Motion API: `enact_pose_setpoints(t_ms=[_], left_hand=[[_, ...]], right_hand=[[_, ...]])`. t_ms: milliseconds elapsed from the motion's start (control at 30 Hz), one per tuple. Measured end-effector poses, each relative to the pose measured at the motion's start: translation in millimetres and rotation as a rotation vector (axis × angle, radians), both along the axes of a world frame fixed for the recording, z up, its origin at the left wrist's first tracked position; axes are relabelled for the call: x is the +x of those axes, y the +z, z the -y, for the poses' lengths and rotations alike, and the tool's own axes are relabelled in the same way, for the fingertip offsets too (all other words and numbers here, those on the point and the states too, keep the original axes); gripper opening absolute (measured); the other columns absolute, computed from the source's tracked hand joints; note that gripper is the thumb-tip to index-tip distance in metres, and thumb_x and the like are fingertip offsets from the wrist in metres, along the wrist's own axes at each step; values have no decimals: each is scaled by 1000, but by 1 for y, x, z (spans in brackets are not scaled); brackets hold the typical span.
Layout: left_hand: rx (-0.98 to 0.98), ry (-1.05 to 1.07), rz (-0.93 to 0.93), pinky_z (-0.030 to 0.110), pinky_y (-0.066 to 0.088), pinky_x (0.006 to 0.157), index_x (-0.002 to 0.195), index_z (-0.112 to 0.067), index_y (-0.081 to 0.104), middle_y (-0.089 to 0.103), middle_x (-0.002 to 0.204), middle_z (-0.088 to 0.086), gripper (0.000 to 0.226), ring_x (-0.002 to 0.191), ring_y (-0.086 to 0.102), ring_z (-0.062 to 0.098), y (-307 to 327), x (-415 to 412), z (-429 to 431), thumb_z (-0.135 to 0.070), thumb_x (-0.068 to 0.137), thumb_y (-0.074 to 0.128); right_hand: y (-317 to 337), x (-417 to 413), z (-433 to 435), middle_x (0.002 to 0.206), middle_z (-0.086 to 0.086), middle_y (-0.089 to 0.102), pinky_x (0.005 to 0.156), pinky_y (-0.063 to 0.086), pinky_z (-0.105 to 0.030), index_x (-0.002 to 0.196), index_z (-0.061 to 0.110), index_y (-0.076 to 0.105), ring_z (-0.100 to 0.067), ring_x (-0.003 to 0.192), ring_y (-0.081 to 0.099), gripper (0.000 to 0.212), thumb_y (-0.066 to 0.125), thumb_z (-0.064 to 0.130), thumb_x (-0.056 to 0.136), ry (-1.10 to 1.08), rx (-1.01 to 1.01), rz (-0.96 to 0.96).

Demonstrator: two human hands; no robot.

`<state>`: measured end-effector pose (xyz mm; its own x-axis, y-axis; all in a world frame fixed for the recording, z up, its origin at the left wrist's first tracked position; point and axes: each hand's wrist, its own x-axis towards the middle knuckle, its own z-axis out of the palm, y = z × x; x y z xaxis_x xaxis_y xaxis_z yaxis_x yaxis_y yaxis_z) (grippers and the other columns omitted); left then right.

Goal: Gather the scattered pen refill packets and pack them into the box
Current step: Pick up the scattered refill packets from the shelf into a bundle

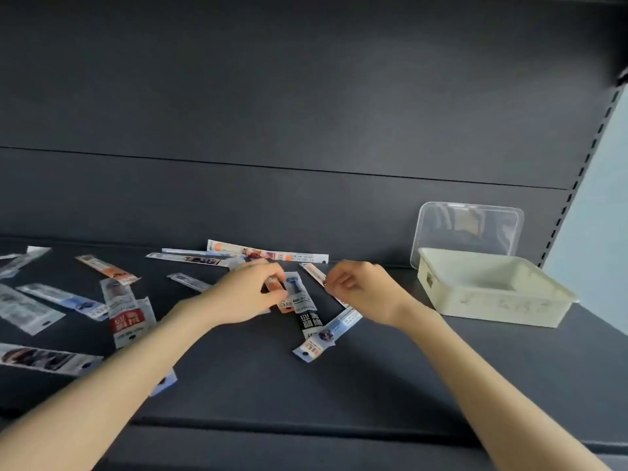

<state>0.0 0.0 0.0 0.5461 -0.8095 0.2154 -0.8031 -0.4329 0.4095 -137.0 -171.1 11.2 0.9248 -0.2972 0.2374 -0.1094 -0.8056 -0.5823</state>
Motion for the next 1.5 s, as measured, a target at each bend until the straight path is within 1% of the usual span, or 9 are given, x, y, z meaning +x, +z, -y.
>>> enact_pose_setpoints(t_ms=[167, 300, 467, 633, 867, 1100, 1300, 1367, 1500], left_hand=[[296, -194, -21, 23, 28, 109, 144, -26, 33, 32, 151, -9, 65, 135, 33, 8, 6, 44, 21, -46, 87, 58], [367, -330, -47, 23, 28, 109, 143, -28, 37, 38, 147, -10, 63, 134, 35, 8, 10, 65, 38, -43, 87, 60], [260, -352, -53, 32, 38, 98, 124, -33, 58, 52, 116, -6, 44, 108, 50, 11, 4, 77, 45, -44, 83, 65], [138, -337, -67, 27, 35, 95, 110, -28, 67, 55, 110, -5, 28, 105, 49, 9, -2, 72, 47, -37, 83, 67], [20, -379, -176, 38, 45, 88, 77, -26, 68, 65, 90, -6, 7, 88, 59, 11, -2, 77, 44, -26, 77, 75], [-167, -295, -366, 13, 49, 67, 78, -14, 72, 73, 77, -5, 8, 71, 65, 1, 33, 96, 25, -9, 74, 77], [-414, -156, -489, 13, 52, 62, 80, -13, 73, 76, 79, 4, 10, 78, 70, 19, 32, 93, 19, -4, 75, 74], [-436, -151, -445, 16, 53, 68, 84, -16, 71, 75, 84, 2, 14, 84, 70, 21, 33, 91, 18, -8, 75, 76], [-322, -165, 85, 24, 27, 99, 118, -35, 56, 46, 129, -17, 56, 120, 40, 2, 30, 80, 21, -50, 67, 71]], right_hand=[[-3, 47, 12, 89, -5, 57, 63, 37, -31, 94, 12, 56, -25, 82, 54, 34, 59, 46, 86, -88, -214, -289], [-7, 58, 14, 93, -4, 60, 70, 40, -31, 105, 16, 61, -22, 87, 55, 34, 67, 40, 82, -119, -215, -256], [-16, 63, 20, 70, 10, 61, 59, 45, -17, 95, 15, 72, -5, 62, 56, 16, 72, 21, 80, -140, -38, -187], [-20, 66, 22, 74, 5, 64, 66, 44, -19, 87, 15, 73, -11, 72, 59, 7, 68, 16, 82, -190, -40, -148], [-17, 63, 24, 60, 9, 58, 52, 39, -12, 70, 23, 62, 1, 48, 51, 20, 63, 12, 86, -169, 148, -50], [-12, 60, 18, 78, -5, 61, 58, 42, -19, 104, 3, 61, -12, 63, 52, 18, 52, 16, 97, -118, 526, 21], [0, 53, 12, 80, 0, 70, 58, 49, -30, 107, 11, 65, -14, 59, 61, 27, 59, 31, 92, 68, 681, -44], [2, 53, 12, 86, -3, 72, 67, 49, -27, 109, 4, 64, -14, 65, 62, 21, 62, 16, 91, 125, 632, -31], [6, 53, 9, 82, -4, 69, 55, 51, -21, 100, 8, 68, -9, 58, 61, 14, 58, 4, 92, 90, 467, -48]])
